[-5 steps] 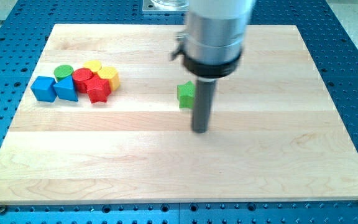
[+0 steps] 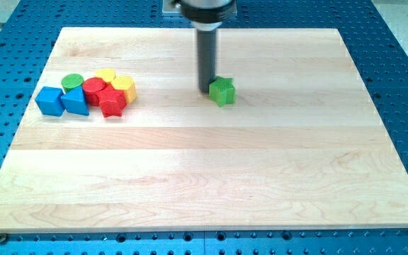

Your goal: Push the green star towards the bottom right corner of the board

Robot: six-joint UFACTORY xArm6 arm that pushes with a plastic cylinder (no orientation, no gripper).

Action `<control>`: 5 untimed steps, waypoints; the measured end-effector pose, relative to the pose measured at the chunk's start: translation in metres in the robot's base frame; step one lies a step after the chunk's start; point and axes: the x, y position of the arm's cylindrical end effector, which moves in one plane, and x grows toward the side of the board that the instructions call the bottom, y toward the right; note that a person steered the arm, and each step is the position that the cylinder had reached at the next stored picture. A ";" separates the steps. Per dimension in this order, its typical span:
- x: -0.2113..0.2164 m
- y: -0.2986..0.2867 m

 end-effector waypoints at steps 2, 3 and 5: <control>0.104 0.076; 0.103 0.075; 0.158 0.108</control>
